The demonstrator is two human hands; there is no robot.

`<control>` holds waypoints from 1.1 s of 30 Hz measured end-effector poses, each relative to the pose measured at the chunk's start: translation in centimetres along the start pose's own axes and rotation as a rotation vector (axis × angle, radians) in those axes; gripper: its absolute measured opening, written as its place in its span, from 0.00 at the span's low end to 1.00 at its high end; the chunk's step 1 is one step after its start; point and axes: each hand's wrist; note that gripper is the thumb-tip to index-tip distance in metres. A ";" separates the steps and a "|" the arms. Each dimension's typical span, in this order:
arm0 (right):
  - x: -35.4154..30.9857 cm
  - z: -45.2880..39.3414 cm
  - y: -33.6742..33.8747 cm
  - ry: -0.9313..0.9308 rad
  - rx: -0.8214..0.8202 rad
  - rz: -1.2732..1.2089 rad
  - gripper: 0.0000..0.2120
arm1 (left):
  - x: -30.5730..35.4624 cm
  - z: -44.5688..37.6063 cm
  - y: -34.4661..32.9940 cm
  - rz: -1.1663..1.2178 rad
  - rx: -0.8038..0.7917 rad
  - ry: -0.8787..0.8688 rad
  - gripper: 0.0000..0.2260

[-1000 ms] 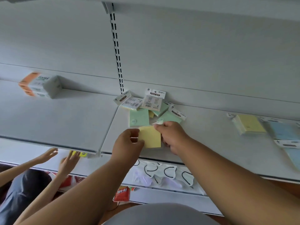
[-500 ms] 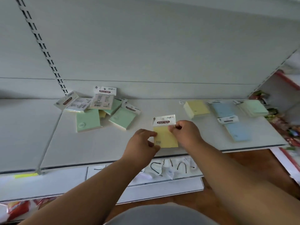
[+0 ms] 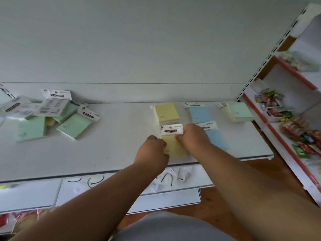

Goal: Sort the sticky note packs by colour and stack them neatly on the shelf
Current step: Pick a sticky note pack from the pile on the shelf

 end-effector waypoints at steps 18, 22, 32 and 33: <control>-15.5 0.2 -4.3 0.307 -0.059 -0.288 0.10 | -11.5 -0.7 9.1 0.142 0.267 0.158 0.13; -22.1 -0.1 -6.3 0.211 -0.177 -0.553 0.13 | -17.6 -2.0 13.7 0.100 0.412 0.174 0.16; -29.2 -2.7 -9.7 -0.449 -0.080 -1.213 0.07 | -22.0 -3.4 16.6 -0.105 0.273 0.105 0.19; -29.3 -3.0 -9.8 -0.457 -0.071 -1.201 0.08 | -22.2 -3.5 16.5 -0.091 0.272 0.091 0.19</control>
Point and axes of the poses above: each hand's wrist, its own z-axis away from the middle knuckle, its own y-axis out of the back of the hand, x = y × z, and after that the axes turned 12 degrees about y, right-handed
